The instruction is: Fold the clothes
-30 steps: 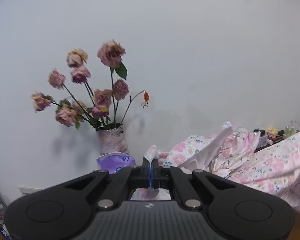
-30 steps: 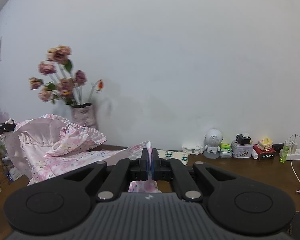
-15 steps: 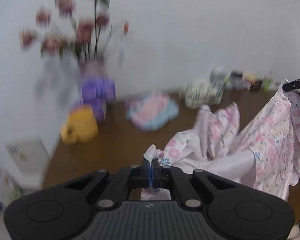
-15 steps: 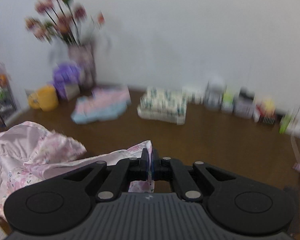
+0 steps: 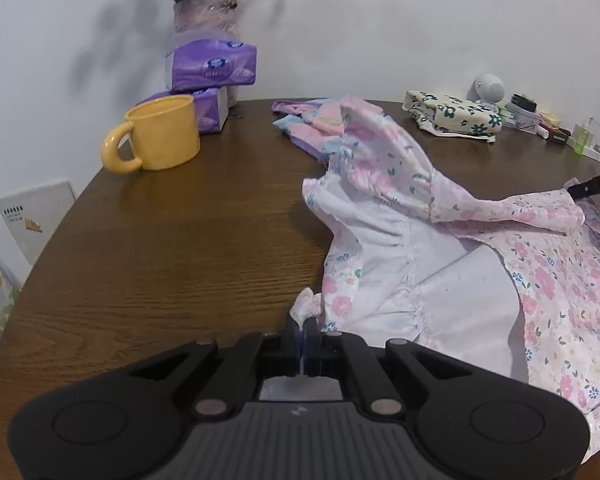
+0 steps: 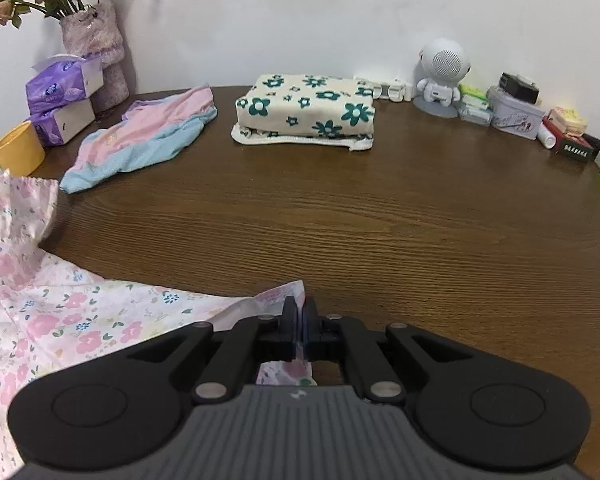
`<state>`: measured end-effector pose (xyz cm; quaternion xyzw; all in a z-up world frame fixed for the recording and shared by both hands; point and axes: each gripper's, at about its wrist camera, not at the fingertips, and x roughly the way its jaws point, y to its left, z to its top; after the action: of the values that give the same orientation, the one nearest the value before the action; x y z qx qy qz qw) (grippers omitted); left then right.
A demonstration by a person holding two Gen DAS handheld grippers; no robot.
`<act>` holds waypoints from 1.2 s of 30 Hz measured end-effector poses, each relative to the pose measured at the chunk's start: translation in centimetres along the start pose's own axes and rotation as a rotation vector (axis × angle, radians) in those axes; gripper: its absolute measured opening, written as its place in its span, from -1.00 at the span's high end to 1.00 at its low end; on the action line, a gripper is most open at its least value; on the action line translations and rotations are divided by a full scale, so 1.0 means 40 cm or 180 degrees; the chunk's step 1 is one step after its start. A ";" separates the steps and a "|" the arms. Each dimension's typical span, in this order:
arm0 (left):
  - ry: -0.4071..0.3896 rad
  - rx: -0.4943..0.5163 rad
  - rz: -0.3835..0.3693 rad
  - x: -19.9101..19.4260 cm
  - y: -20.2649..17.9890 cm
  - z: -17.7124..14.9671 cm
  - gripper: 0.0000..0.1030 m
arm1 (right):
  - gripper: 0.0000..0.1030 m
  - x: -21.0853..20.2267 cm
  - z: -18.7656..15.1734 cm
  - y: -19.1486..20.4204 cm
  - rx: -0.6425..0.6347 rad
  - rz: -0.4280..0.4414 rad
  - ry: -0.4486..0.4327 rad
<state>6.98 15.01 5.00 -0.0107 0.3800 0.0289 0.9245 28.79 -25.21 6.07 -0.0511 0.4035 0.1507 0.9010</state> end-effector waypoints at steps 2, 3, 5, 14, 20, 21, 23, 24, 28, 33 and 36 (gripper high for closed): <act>0.0022 -0.0031 -0.0006 0.014 0.003 -0.001 0.99 | 0.96 0.018 0.002 0.000 0.0005 0.0003 0.0024; 0.0030 -0.0043 -0.0008 0.018 0.005 -0.001 0.99 | 0.96 0.027 0.002 0.001 0.0000 0.0002 0.0033; 0.0039 -0.0072 -0.0012 0.025 0.008 0.000 0.98 | 0.96 0.042 0.002 0.003 -0.0011 0.0006 0.0053; 0.0069 -0.0334 -0.0017 0.026 0.037 0.012 0.19 | 0.14 0.037 0.011 -0.034 0.0174 0.0047 -0.0067; -0.0127 -0.0674 -0.0055 -0.018 0.079 0.025 -0.08 | -0.07 -0.085 -0.009 -0.084 0.0291 0.0168 -0.0360; -0.0167 -0.0636 -0.0075 -0.027 0.074 0.030 -0.09 | -0.08 -0.109 -0.020 -0.086 0.0274 0.0192 -0.0397; -0.0247 -0.0548 -0.0118 -0.045 0.063 0.039 -0.19 | -0.13 -0.152 -0.049 -0.081 0.0203 0.0243 -0.0434; -0.0263 -0.0470 -0.0155 -0.048 0.049 0.046 -0.21 | -0.14 -0.172 -0.069 -0.072 0.0142 0.0273 -0.0436; -0.0257 -0.0133 -0.0298 -0.042 -0.019 0.075 -0.35 | -0.18 -0.242 -0.148 -0.030 -0.0104 0.0352 -0.0443; -0.0038 0.0203 -0.0252 0.023 -0.111 0.106 -0.37 | -0.32 -0.279 -0.226 0.024 -0.0435 0.0300 -0.0404; 0.0059 0.0245 -0.0143 0.069 -0.134 0.117 -0.37 | -0.33 -0.262 -0.252 0.053 -0.0695 0.0092 -0.0391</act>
<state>12.57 9.99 6.37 0.0160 0.3891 -0.0066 0.9211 14.35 -27.75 7.18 -0.1338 0.3294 0.2096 0.9108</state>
